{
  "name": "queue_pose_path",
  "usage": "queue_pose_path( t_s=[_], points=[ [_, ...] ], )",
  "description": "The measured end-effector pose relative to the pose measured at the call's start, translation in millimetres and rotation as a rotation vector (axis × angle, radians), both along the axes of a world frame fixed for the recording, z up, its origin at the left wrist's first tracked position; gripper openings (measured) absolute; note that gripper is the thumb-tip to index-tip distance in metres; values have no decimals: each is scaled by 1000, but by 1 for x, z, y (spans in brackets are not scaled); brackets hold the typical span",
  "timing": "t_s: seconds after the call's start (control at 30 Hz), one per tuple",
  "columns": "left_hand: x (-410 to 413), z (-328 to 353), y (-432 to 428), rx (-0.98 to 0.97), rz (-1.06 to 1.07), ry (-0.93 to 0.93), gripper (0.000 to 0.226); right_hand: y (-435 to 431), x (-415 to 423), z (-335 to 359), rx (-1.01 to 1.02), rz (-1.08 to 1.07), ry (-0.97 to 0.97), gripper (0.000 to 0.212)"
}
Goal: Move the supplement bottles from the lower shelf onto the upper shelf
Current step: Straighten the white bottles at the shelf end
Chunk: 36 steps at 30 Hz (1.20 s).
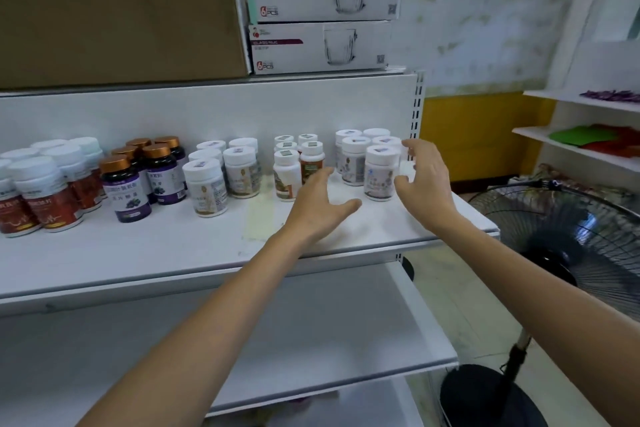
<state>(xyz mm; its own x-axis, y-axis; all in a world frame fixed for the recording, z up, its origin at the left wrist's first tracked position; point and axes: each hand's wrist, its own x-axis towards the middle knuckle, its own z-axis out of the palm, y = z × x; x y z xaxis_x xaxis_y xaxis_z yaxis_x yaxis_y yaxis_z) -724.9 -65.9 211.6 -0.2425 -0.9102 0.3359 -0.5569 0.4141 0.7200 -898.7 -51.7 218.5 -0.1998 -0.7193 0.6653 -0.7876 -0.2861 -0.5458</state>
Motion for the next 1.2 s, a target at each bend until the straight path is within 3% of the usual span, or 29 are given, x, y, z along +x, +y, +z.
queue_pose_path(
  t_s=[0.2, 0.33, 0.5, 0.6, 0.73, 0.9, 1.03, 1.2],
  points=[
    [-45, 8, -24, 36, -44, 79, 76, -36, -39, -4, 253, -13, 29, 66],
    [-65, 0, -52, 46, 23, 104, 96, -56, -44, 0, 281, 76, 6, 71],
    [-71, -6, -77, 31, 110, 133, 85, -76, -52, 3, 271, 209, -44, 57],
    [-71, -12, -92, 41, 94, 162, 84, -85, -55, 5, 341, 316, -150, 69],
    [-73, -11, -96, 81, 18, 218, 92, -105, -58, -1, 430, 367, -231, 73],
    [-66, -8, -104, 123, -37, 325, 121, -119, -63, -4, 447, 409, -307, 72],
    [-70, -9, -111, 110, -82, 335, 96, -130, -64, -6, 462, 432, -347, 70],
    [-72, -10, -115, 99, -133, 363, 107, -139, -64, -8, 467, 472, -407, 70]
  ],
)
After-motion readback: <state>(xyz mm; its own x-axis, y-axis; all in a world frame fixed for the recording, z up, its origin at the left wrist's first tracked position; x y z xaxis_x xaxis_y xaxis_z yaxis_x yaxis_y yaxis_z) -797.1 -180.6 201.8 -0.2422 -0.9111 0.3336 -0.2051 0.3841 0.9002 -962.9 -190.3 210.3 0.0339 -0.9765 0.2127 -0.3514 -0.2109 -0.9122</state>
